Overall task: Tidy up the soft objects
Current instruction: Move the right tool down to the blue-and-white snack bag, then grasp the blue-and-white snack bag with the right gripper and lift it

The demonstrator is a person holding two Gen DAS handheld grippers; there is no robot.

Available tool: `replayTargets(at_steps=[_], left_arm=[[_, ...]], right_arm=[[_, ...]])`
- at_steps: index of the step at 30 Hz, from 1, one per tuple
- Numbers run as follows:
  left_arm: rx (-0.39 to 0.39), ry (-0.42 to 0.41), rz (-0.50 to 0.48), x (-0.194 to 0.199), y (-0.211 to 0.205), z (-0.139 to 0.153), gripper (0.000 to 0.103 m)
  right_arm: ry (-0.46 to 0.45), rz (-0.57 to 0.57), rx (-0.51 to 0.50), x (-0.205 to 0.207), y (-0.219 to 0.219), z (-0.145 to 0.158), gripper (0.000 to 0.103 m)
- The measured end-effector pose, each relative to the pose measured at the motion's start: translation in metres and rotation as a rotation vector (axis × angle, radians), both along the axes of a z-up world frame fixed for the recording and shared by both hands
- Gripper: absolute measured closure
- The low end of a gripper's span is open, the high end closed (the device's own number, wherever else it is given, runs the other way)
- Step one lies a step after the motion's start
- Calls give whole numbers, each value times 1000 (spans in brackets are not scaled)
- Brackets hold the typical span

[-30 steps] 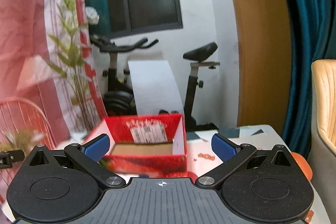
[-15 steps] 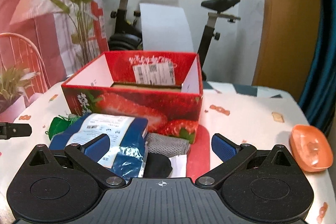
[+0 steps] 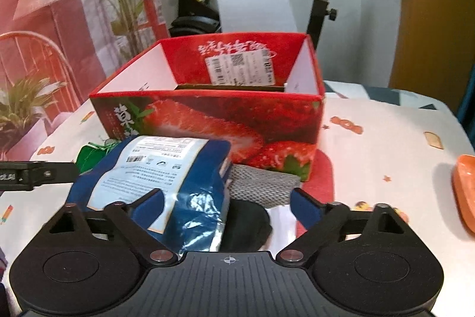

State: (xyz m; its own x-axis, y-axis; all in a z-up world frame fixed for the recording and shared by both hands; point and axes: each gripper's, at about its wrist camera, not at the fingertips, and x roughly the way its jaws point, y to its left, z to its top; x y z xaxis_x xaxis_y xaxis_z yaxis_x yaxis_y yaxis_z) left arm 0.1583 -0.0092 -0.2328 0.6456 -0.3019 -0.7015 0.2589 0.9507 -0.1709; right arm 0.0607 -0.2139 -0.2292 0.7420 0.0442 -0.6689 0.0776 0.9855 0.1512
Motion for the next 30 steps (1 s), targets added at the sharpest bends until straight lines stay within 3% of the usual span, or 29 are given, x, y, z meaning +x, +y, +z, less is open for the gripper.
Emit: replayTargets(at_steps=[9,16,18,21,30], left_arm=[[-69,129,-68,35,-14,-20,38],[-107,240,-112,58,-18,-34,38],[-106,253,-121,66,-18,-37,39],[-109,259,-161,69,-17,-36,48],[-75,270,-200,71,-21,-42,49]], right_arm=[[27,84,44,24,4,-10,28],[85,149,80,44,6,-21,29],[104,169,85,50,6,-25,32],[118,210,79,57,7,-26,40],[136,307,14,62,18,-27,53]])
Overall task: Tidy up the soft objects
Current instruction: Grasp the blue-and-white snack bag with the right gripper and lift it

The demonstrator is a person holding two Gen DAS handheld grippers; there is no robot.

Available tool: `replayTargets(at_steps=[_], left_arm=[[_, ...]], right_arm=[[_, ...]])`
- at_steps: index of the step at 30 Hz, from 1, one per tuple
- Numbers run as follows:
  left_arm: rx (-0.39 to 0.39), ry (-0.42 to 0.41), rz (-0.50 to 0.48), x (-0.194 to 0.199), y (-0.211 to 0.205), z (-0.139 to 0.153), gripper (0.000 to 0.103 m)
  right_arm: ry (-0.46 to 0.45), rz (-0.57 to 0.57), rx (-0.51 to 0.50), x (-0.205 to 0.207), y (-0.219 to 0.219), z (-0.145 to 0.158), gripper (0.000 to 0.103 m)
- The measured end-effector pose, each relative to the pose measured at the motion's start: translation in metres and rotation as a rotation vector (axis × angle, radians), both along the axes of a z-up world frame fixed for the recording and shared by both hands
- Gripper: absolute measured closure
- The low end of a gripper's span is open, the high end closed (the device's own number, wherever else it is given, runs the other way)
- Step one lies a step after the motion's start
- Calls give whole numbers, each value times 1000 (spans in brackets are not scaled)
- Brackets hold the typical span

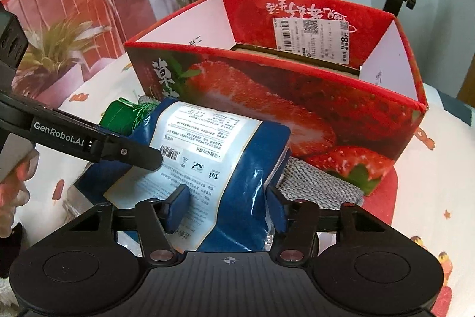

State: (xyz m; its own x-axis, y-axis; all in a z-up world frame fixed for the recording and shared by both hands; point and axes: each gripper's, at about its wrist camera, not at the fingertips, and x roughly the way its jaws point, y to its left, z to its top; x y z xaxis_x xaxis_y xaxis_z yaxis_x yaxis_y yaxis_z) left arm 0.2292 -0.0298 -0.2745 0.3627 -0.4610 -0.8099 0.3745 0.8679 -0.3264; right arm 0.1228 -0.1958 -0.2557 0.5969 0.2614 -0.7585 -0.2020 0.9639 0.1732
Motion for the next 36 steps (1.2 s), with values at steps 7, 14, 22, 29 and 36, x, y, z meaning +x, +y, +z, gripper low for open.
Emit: replayTargets(at_steps=[7,14,22,29,36], left_arm=[[15,-76,-34,-16,-3,27,55],[-60,-179,-65,-30,5,79,55],[-116,-301,-45,-15,2,126,55],[-149,-300,-23,19,-9,129,55],[-111,-311,-51,29,-12,122,55]], right_arm=[[-26,17,9,-6,1,18,58],[-145,66,18,-25,-4,66,59],[-309,149,-71,-11,-13,123,62],[-373,190,-141,20,-17,145,62],[-368,200,-184,34,-13,133,62]])
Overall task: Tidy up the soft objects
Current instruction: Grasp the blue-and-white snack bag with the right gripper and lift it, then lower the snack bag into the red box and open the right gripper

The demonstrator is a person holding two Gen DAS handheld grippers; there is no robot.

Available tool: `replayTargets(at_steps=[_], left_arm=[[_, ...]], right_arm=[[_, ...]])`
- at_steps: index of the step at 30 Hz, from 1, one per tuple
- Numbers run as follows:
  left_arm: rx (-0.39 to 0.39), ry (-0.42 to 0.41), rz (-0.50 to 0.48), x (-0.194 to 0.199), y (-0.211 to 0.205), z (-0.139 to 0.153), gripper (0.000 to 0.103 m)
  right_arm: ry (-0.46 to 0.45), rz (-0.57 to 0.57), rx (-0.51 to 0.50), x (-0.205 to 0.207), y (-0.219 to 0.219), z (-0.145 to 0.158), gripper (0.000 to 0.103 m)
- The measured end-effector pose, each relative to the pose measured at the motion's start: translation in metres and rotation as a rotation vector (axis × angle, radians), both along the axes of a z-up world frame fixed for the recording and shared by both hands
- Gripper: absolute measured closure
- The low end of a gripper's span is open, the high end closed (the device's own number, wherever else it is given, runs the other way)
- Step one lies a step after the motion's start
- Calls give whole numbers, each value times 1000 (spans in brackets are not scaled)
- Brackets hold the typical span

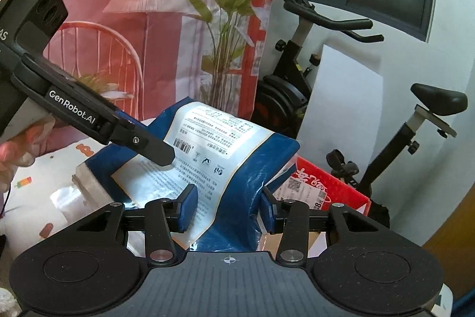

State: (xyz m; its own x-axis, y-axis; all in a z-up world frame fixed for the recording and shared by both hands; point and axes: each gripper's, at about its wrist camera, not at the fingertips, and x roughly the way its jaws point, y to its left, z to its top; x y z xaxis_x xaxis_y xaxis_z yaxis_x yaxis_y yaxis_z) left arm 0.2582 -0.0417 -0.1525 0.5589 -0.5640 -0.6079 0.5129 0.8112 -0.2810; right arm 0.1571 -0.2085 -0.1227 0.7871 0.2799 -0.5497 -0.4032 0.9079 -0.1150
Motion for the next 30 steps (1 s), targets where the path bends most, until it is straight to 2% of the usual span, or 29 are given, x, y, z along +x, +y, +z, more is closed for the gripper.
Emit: replayTargets(at_steps=[2,4,8,11,15,18,21,24,26,30], left_arm=[[9,-2,-9,7,1,-1,56],[20,-4,-8,13,-1,0,61],[23,-41,-2,36,-7,6,63],[28,-87,16,54,-17,8,64],[77,-131,41,77,-37,-1,64],[127,-116,47,94,-52,-17,64],[162,-44,41,109,-60,-41,64],[179,62,19,118,-62,-64,65],[194,115,-3,119,-63,-74,65],[211,159,-49,119,-63,-83,68]], right_arm=[[3,9,-4,4,0,-2,62],[7,29,-20,8,-2,-4,65],[2,71,-106,20,-2,-8,70],[-49,70,-187,35,-1,-10,73],[-133,33,-297,62,2,-22,74],[-153,3,-343,83,3,-39,74],[-99,-5,-376,102,5,-62,74],[-21,17,-401,111,7,-84,75],[47,23,-384,116,5,-93,75],[186,28,-311,125,-5,-102,78]])
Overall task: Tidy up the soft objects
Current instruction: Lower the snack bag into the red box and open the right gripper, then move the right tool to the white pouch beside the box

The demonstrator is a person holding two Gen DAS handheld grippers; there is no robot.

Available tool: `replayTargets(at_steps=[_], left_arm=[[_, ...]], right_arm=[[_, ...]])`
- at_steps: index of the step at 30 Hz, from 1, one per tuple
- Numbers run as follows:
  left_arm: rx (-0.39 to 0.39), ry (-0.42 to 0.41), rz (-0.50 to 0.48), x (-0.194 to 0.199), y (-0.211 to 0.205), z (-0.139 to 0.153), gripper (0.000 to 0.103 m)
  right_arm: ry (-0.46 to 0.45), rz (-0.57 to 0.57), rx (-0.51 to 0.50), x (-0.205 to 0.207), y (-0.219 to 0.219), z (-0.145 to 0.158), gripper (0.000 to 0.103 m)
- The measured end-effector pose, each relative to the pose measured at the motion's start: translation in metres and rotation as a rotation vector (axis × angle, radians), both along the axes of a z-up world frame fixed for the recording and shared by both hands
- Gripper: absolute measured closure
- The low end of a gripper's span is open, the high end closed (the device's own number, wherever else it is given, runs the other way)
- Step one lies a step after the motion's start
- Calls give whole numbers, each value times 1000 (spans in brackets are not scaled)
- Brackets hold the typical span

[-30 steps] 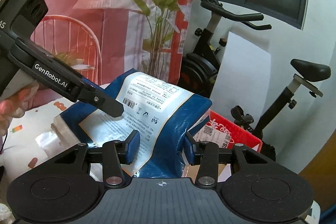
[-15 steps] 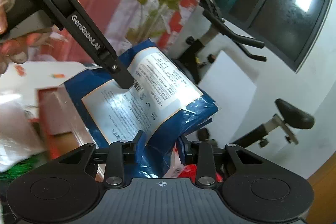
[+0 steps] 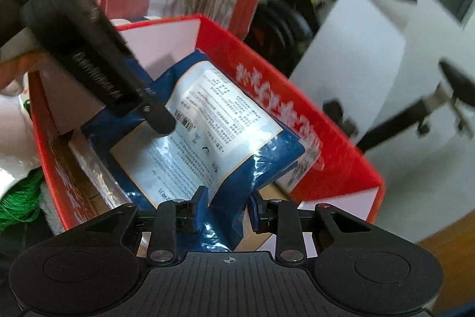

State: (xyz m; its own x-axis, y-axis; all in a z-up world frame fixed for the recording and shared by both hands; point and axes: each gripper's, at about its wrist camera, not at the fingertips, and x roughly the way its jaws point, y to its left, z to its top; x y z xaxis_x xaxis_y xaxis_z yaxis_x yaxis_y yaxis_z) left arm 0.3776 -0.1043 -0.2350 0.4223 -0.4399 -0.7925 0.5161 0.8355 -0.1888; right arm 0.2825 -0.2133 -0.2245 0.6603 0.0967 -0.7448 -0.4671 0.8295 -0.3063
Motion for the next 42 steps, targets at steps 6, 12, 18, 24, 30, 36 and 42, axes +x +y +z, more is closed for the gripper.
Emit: replayTargets(at_steps=[6,12,18,24,30,36,42], left_arm=[[54,47,-44,2,-3,-6,68],[96,36,-49,0,-10,-9,68],[89,-9,-41,-7,-4,5,68],[90,-67,-4,-21,4,23,67],[55,-131,23,-48,25,46,60],[0,-196,62,-89,55,66,53],[-39,-188,160,-121,94,61,53]], right_arm=[[167,-84,118,16,-15,-3,79],[324,-170,208,31,-23,-19,81],[384,-257,221,43,-31,-27,83],[351,-285,160,40,-24,-26,68],[212,-339,240,13,-31,5,62],[37,-344,343,-42,-28,42,54],[-80,-374,468,-92,-24,55,54]])
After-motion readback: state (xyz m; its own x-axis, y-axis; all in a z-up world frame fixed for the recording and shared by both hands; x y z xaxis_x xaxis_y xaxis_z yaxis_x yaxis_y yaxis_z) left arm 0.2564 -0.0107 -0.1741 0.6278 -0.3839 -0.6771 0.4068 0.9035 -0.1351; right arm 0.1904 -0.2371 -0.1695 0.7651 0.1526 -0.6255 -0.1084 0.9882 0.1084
